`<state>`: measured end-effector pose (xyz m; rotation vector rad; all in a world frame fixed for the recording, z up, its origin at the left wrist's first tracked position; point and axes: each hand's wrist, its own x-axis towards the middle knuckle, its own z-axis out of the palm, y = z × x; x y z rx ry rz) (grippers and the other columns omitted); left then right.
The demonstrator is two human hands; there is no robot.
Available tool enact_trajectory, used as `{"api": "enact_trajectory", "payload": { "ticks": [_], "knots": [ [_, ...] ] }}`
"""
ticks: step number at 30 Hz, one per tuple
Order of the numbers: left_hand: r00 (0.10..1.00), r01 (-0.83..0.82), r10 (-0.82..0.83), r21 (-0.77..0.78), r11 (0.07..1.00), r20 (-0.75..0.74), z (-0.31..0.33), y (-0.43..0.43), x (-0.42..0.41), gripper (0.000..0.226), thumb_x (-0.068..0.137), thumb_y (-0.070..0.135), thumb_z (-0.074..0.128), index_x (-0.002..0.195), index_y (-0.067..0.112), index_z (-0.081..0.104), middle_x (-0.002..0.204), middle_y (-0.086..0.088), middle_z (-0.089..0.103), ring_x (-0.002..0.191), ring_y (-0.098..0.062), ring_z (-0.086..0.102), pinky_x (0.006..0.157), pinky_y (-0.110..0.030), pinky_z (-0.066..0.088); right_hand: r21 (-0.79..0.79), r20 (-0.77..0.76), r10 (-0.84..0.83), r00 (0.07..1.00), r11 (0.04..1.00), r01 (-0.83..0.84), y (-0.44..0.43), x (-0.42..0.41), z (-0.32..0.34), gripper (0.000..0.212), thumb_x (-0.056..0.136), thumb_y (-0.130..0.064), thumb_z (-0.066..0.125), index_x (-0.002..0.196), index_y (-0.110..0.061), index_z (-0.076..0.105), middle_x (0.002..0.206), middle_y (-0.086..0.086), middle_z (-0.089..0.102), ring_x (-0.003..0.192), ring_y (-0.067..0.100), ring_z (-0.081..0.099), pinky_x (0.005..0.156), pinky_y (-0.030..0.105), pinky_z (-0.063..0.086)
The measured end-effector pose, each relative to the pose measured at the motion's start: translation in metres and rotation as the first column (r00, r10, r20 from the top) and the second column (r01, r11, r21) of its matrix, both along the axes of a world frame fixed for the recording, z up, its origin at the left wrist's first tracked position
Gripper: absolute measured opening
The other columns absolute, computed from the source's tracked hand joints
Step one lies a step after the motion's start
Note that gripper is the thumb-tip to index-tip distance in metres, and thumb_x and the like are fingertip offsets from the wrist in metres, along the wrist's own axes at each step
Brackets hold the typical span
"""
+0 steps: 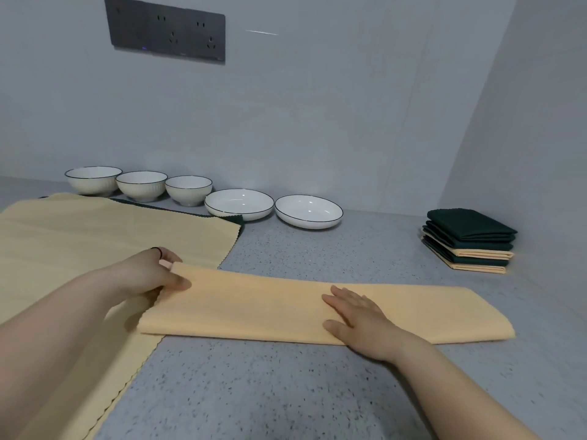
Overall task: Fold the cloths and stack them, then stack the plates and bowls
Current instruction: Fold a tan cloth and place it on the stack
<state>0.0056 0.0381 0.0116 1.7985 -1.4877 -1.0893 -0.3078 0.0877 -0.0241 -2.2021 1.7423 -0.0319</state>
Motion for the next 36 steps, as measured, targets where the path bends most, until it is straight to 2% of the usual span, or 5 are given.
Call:
{"api": "enact_trajectory", "payload": {
  "ticks": [4, 8, 25, 32, 36],
  "knots": [
    [0.987, -0.062, 0.068, 0.04, 0.997, -0.148, -0.006, 0.009, 0.005, 0.034, 0.081, 0.006, 0.068, 0.11, 0.005, 0.05, 0.087, -0.014, 0.057, 0.052, -0.019, 0.05, 0.043, -0.021, 0.043, -0.002, -0.023, -0.023, 0.999, 1.0, 0.023, 0.002, 0.002, 0.002, 0.058, 0.097, -0.042, 0.034, 0.147, -0.027, 0.009, 0.157, -0.007, -0.003, 0.144, 0.009, -0.003, 0.115, 0.028, -0.005],
    [0.997, 0.041, -0.029, 0.172, 0.984, -0.071, -0.007, 0.016, 0.017, 0.023, 0.084, 0.014, 0.065, 0.069, 0.006, 0.051, 0.047, -0.003, 0.04, 0.033, -0.011, 0.039, 0.036, -0.015, 0.037, -0.027, -0.056, -0.036, 0.998, 0.999, 0.034, 0.003, 0.004, 0.006, 0.062, 0.093, -0.049, 0.04, 0.146, -0.03, 0.015, 0.157, -0.011, 0.002, 0.144, 0.011, 0.001, 0.115, 0.032, 0.0],
    [0.975, -0.129, 0.151, 0.138, 0.982, -0.165, -0.001, 0.023, 0.026, 0.015, 0.087, 0.012, 0.062, 0.075, 0.006, 0.054, 0.065, -0.009, 0.052, 0.038, -0.017, 0.056, 0.032, -0.015, 0.044, 0.013, -0.033, 0.033, 0.999, 0.999, -0.033, 0.009, -0.006, 0.011, 0.082, 0.082, -0.056, 0.055, 0.147, -0.032, 0.01, 0.156, -0.015, -0.004, 0.144, 0.009, -0.004, 0.115, 0.032, -0.005],
    [0.653, -0.296, 0.293, 0.122, 0.948, -0.699, 0.003, 0.034, -0.003, 0.011, 0.091, 0.013, 0.052, 0.082, 0.007, 0.052, 0.085, -0.007, 0.052, 0.076, -0.018, 0.053, 0.041, -0.024, 0.054, 0.09, -0.063, 0.029, 0.998, 0.996, -0.023, 0.003, 0.015, 0.012, 0.083, 0.081, -0.061, 0.052, 0.146, -0.037, 0.007, 0.155, -0.018, -0.007, 0.144, 0.017, -0.01, 0.116, 0.048, -0.009],
    [0.493, -0.349, 0.325, 0.159, 0.923, -0.807, -0.012, 0.041, -0.025, 0.01, 0.091, 0.011, 0.053, 0.081, 0.009, 0.05, 0.088, -0.005, 0.053, 0.079, -0.015, 0.052, 0.086, -0.032, 0.048, 0.05, -0.094, 0.06, 0.994, 0.997, -0.055, 0.0, 0.021, 0.01, 0.084, 0.081, -0.06, 0.051, 0.148, -0.029, 0.01, 0.157, -0.01, -0.004, 0.143, 0.012, -0.015, 0.115, 0.045, -0.015]
  ]
}}
